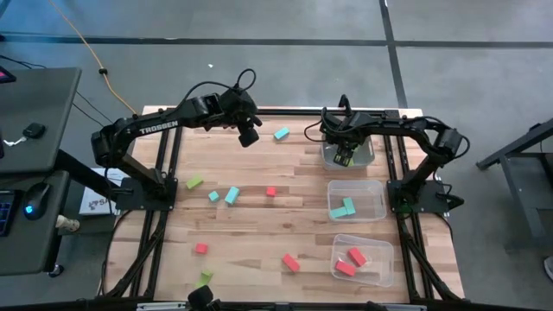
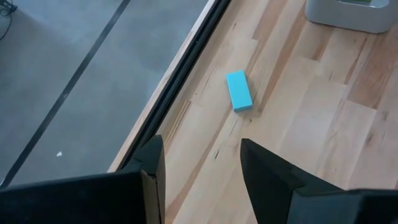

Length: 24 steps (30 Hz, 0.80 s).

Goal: Sort & place blocks by color
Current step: Put the light green block into the gray bin, then put the light blue block into the top transparent bin

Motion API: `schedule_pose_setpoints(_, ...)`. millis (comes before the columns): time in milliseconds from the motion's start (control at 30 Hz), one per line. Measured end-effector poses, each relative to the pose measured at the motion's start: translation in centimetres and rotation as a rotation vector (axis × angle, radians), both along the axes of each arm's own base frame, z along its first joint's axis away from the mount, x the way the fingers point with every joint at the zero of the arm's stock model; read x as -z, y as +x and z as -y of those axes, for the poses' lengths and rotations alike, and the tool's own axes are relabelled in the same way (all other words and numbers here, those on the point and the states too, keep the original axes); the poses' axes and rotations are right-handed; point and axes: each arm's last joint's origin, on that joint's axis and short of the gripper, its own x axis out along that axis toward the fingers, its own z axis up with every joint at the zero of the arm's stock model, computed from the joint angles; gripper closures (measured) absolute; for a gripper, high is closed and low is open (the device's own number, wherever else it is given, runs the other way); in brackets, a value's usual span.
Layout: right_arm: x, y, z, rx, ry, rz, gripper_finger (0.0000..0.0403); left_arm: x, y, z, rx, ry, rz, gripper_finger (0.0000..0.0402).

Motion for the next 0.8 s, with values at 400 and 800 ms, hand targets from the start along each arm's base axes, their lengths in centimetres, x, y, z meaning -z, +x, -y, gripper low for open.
schedule_pose_setpoints(400, -2.1, 0.2, 0.0, 0.115, 0.031, -0.019, 0.0207, 0.0, -0.1, 0.0, -0.021, -0.014, 0.012, 0.0264)
schedule_pose_setpoints(800, -6.0, 0.6, 0.0, 0.331, 0.086, 0.01, 0.0206, 1.0, -1.6, 0.1, -0.248, -0.274, 0.053, 0.0209)
